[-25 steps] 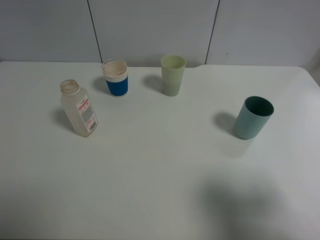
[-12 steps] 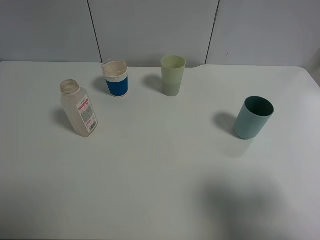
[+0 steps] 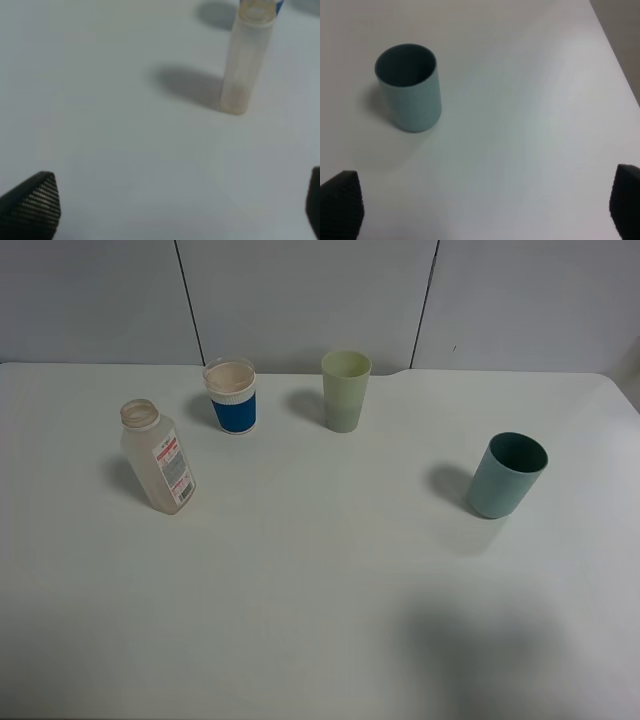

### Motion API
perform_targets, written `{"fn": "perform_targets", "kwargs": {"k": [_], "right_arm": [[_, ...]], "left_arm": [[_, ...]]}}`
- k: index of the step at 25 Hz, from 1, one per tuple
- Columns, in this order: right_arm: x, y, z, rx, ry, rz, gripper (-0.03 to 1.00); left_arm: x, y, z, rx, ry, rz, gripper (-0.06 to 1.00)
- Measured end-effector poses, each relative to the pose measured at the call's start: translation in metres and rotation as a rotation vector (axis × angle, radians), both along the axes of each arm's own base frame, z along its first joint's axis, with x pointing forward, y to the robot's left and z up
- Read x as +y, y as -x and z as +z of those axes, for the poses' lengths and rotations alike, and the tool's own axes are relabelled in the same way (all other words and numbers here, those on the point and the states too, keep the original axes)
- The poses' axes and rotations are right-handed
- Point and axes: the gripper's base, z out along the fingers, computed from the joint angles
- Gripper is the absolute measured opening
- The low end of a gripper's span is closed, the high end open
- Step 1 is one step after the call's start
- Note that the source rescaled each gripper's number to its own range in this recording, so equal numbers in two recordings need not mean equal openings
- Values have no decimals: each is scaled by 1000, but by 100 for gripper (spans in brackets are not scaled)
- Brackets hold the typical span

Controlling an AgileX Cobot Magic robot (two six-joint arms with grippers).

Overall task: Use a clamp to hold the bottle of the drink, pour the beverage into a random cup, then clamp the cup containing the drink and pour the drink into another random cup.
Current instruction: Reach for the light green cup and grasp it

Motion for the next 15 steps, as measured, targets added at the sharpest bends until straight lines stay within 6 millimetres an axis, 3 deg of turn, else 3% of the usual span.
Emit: {"fn": "perform_targets", "kwargs": {"k": [7, 15], "right_arm": [[0, 0, 0, 0, 0, 0, 97], [0, 0, 0, 0, 0, 0, 97]], "left_arm": [[5, -2, -1, -2, 29, 73, 100], [2, -1, -1, -3, 13, 25, 100]]}}
